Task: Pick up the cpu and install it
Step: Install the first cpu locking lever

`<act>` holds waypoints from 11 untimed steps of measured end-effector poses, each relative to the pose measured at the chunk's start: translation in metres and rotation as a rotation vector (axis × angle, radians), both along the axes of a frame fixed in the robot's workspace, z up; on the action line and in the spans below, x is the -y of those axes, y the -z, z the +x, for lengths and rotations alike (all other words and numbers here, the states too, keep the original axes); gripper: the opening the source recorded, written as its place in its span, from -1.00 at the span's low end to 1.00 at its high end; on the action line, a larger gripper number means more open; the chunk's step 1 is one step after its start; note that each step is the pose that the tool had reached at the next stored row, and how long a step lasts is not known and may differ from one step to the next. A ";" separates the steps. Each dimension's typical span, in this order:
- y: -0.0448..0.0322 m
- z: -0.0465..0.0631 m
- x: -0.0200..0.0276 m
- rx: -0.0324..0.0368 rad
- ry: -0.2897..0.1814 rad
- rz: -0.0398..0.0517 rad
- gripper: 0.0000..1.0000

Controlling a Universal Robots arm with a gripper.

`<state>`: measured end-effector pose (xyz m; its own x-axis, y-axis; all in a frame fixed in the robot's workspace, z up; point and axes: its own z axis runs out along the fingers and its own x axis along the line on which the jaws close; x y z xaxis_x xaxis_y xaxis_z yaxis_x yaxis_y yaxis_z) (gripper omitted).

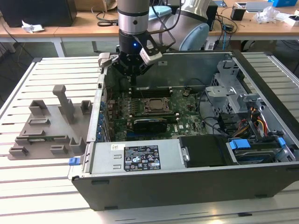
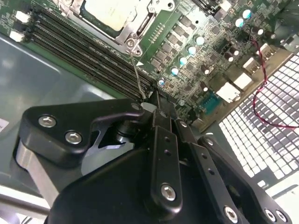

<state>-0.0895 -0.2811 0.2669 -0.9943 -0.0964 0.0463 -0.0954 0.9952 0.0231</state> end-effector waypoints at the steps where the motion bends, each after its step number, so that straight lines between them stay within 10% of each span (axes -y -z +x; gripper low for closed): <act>1: 0.0001 0.001 0.0000 0.0001 0.000 0.0000 -0.79; 11: 0.0006 0.022 0.0000 0.0001 0.000 0.0002 -0.79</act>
<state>-0.0671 -0.2811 0.2663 -0.9943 -0.0961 0.0463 -0.0951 0.9952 0.0233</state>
